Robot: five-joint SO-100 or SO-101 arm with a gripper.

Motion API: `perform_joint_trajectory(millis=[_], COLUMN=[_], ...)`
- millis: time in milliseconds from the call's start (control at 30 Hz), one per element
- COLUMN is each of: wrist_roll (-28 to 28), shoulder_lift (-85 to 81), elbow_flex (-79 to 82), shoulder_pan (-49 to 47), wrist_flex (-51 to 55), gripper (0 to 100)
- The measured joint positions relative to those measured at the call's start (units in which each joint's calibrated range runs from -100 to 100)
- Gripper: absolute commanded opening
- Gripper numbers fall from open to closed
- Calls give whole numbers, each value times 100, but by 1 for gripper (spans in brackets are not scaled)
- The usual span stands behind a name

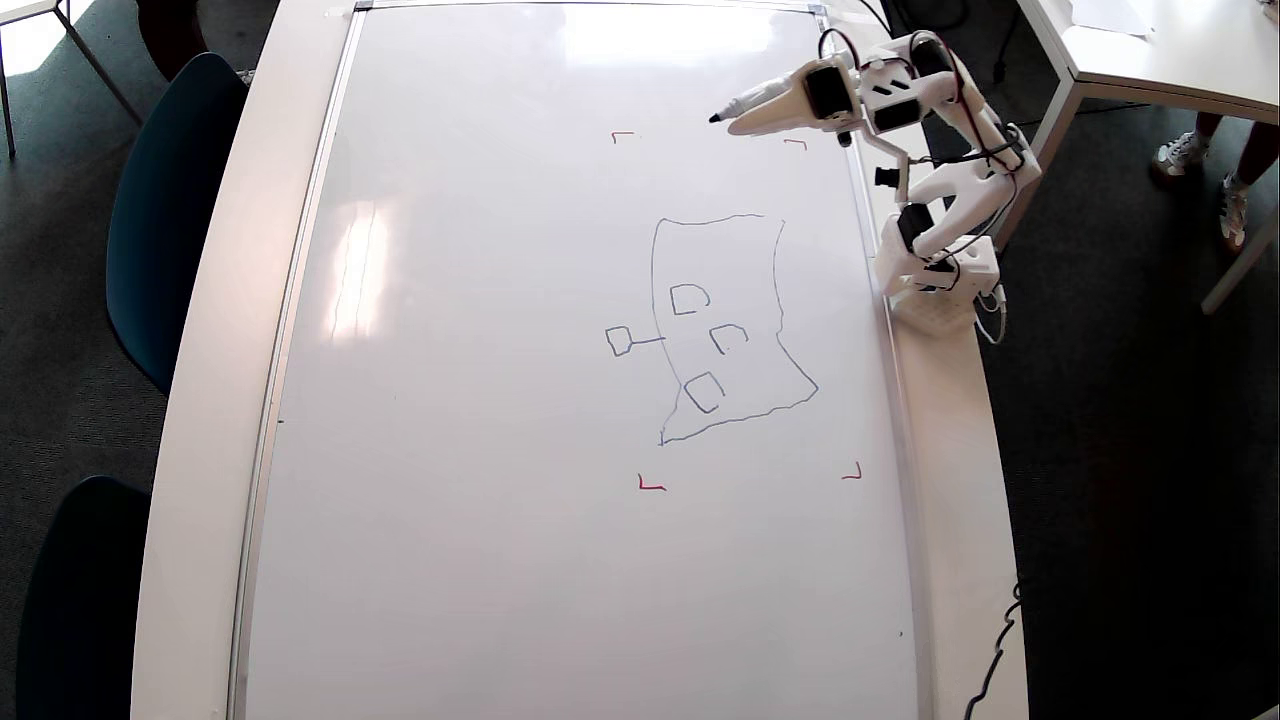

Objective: Draw on a whiteboard a robot head using a pen attached to the gripper

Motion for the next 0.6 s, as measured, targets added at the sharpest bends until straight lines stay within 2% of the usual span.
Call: perform_joint_trajectory(millis=[167, 400, 600], wrist_roll=[-11, -21, -21], shoulder_lift=[-1230, -2460, -3690], elbow_flex=[1461, 2505, 4074], shoulder_pan=[66, 81, 118], wrist_flex=[-1429, -2773, -4288], gripper=[1, 1, 1])
